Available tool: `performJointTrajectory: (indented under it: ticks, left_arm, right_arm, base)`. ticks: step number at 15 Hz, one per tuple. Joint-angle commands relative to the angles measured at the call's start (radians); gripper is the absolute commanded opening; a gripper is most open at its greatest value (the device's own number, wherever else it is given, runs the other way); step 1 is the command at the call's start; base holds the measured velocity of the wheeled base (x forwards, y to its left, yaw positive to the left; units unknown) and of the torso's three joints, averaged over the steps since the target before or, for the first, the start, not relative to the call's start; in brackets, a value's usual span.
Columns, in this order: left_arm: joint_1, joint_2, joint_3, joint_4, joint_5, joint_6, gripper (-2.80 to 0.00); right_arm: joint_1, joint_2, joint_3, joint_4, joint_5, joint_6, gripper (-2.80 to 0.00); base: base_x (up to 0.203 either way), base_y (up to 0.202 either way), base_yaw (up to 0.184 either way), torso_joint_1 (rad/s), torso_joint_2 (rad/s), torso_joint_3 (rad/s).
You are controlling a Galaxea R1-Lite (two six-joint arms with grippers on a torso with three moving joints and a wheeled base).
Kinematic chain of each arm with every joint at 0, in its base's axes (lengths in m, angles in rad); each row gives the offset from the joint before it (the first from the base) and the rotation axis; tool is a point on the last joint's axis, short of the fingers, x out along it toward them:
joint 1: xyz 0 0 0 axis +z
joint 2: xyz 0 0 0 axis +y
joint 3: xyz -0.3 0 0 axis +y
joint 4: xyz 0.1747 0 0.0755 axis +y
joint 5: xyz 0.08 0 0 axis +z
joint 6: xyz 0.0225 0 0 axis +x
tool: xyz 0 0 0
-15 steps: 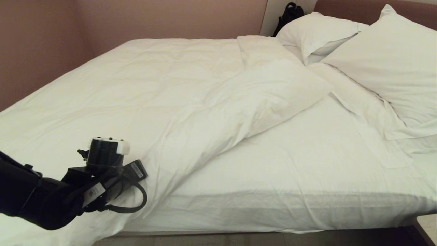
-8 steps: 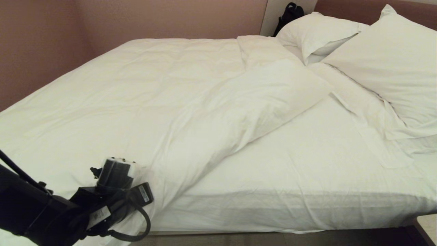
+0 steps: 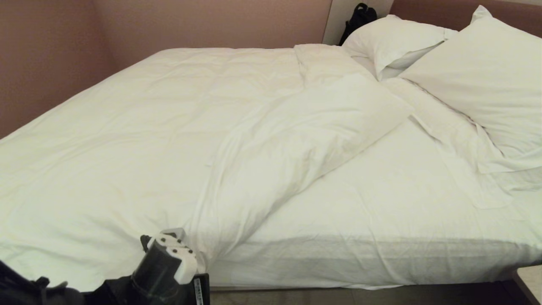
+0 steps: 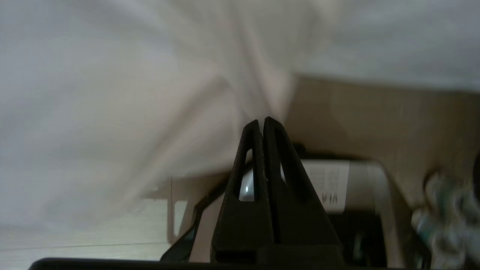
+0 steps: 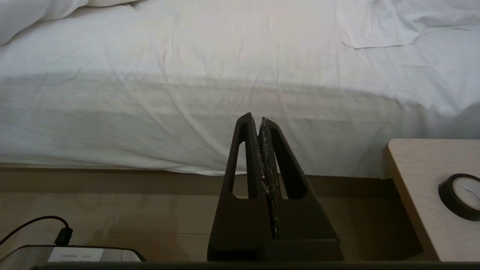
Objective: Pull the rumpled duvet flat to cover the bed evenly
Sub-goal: Flatten the corners of the folded blanket
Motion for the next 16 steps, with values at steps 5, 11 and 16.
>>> performJointTrajectory:
  ticks: [5, 11, 16]
  left_arm:
    - [-0.080, -0.186, 0.072, -0.012, 0.017, 0.044, -2.80]
    - [0.060, -0.288, -0.075, -0.007, 0.258, 0.163, -2.80]
    - [0.063, -0.162, -0.235, -0.013, 0.268, 0.175, -2.80]
  right_arm:
    - [0.000, 0.001, 0.000, 0.000, 0.000, 0.000, -2.80]
    - [0.000, 0.001, 0.000, 0.000, 0.000, 0.000, -2.80]
    - [0.000, 0.001, 0.000, 0.000, 0.000, 0.000, -2.80]
  base:
    - [0.000, 0.000, 0.000, 0.000, 0.00, 0.000]
    - [0.000, 0.000, 0.000, 0.000, 0.00, 0.000]
    - [0.000, 0.000, 0.000, 0.000, 0.00, 0.000]
